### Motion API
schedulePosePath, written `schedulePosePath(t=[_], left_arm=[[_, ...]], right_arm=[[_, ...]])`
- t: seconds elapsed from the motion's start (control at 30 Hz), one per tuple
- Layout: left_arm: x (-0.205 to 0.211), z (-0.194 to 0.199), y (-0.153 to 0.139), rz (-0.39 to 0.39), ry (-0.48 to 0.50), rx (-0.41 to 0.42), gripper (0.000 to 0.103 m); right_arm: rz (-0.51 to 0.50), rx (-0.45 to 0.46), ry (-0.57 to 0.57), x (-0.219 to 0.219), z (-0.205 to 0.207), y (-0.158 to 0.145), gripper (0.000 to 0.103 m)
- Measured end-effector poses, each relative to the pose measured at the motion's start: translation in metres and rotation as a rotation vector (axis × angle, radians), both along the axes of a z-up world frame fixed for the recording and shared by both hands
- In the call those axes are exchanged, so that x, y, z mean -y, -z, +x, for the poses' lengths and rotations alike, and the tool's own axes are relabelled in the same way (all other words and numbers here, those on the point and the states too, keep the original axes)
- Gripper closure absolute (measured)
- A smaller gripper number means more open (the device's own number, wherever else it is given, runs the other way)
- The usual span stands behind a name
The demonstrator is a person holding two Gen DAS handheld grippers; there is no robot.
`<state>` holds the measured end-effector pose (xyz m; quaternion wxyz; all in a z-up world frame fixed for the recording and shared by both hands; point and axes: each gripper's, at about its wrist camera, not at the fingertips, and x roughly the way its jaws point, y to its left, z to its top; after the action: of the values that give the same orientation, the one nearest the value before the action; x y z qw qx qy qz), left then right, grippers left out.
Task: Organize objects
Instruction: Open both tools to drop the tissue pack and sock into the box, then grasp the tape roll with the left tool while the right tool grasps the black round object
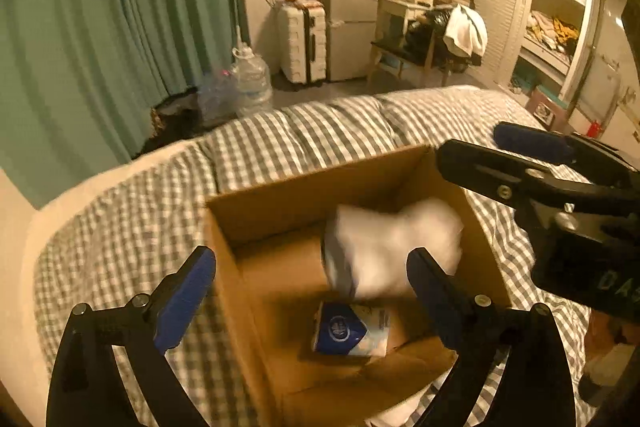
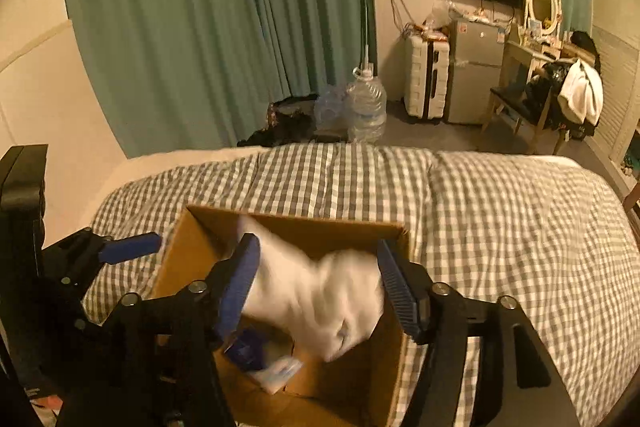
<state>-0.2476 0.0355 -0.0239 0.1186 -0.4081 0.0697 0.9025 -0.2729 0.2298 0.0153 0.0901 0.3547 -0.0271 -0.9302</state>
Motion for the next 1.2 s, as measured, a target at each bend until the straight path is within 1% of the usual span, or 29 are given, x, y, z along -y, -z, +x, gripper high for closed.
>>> schedulePosePath(t=[0.07, 0.17, 0.33, 0.4, 0.53, 0.6, 0.7, 0.87, 0.97, 1.07, 1.2], left_arm=[[0.004, 0.013, -0.016, 0.001, -0.014, -0.025, 0.003], [0.011, 0.033, -0.043, 0.005, -0.037, -0.067, 0.002], [0.022, 0.071, -0.08, 0.009, -0.068, -0.119, 0.0], [0.028, 0.087, -0.091, 0.018, -0.082, -0.133, 0.0], [0.037, 0.116, -0.107, 0.028, -0.108, -0.158, 0.0], [0.044, 0.131, -0.111, 0.033, -0.121, -0.165, 0.0], [0.05, 0.147, -0.112, 0.029, -0.139, -0.161, 0.0], [0.058, 0.168, -0.099, 0.013, -0.184, -0.141, 0.0], [0.061, 0.173, -0.084, 0.016, -0.208, -0.125, 0.0], [0.063, 0.171, -0.059, 0.016, -0.233, -0.1, 0.0], [0.063, 0.163, -0.018, 0.006, -0.274, -0.044, 0.0]], right_arm=[[-0.001, -0.017, 0.003, -0.002, 0.009, -0.015, 0.026], [0.005, -0.046, 0.008, -0.001, 0.025, -0.039, 0.02], [0.023, -0.115, 0.001, 0.007, 0.065, -0.083, 0.018], [0.028, -0.134, 0.003, 0.01, 0.08, -0.098, 0.014], [0.056, -0.16, -0.002, 0.014, 0.118, -0.123, 0.011], [0.08, -0.171, -0.001, 0.017, 0.135, -0.132, 0.006], [0.098, -0.19, 0.002, 0.019, 0.159, -0.14, 0.006], [0.104, -0.178, -0.006, 0.018, 0.188, -0.137, 0.005], [0.112, -0.156, -0.003, 0.014, 0.195, -0.123, 0.005], [0.102, -0.113, 0.018, 0.005, 0.196, -0.099, 0.005], [0.095, -0.04, 0.06, -0.008, 0.191, -0.052, 0.005]])
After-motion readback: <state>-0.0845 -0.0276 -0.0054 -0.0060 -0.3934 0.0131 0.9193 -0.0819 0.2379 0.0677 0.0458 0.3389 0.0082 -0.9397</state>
